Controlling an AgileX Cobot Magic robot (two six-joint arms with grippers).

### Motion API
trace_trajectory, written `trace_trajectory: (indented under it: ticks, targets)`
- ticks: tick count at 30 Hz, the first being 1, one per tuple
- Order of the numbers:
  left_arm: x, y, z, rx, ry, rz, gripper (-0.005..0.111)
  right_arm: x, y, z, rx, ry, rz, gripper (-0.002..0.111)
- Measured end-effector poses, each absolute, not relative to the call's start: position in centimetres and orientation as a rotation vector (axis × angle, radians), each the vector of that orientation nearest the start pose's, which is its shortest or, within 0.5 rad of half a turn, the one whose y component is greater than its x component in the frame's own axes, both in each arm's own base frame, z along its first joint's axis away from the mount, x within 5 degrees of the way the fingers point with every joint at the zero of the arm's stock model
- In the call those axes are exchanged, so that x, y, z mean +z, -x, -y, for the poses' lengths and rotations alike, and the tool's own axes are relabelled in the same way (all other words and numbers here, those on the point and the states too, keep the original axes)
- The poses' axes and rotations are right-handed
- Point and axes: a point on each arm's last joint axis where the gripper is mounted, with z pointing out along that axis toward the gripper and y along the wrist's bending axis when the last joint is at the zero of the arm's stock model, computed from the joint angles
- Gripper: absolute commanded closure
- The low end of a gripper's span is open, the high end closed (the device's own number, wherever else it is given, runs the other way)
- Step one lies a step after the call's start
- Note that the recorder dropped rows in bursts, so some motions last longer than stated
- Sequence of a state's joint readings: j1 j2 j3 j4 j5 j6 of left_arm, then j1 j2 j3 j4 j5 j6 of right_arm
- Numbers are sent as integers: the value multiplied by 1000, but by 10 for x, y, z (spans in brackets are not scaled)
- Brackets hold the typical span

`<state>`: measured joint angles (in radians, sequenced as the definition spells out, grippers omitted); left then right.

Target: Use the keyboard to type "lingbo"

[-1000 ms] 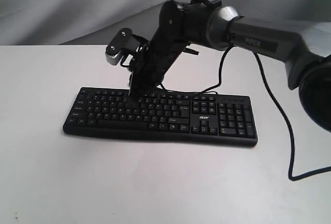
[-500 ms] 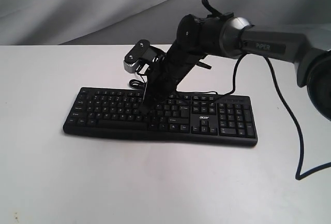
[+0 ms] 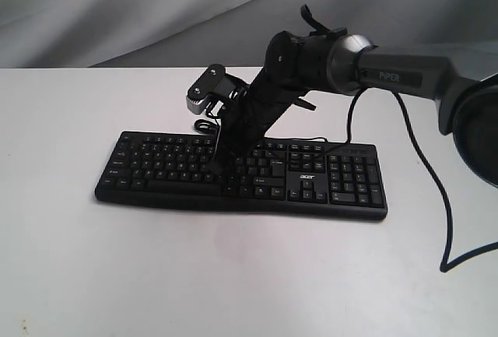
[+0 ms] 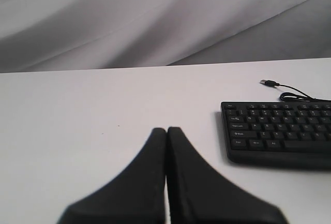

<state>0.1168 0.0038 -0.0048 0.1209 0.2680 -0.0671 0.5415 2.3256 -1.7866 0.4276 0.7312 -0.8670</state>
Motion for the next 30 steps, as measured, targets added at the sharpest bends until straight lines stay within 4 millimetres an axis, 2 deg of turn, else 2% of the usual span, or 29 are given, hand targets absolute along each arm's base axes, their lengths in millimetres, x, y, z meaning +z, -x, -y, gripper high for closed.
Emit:
trace_trajectory:
  ticks: [30]
  targets:
    - [191, -54, -9, 150, 82, -1749, 106, 122, -412, -275, 348, 1466, -2262, 108]
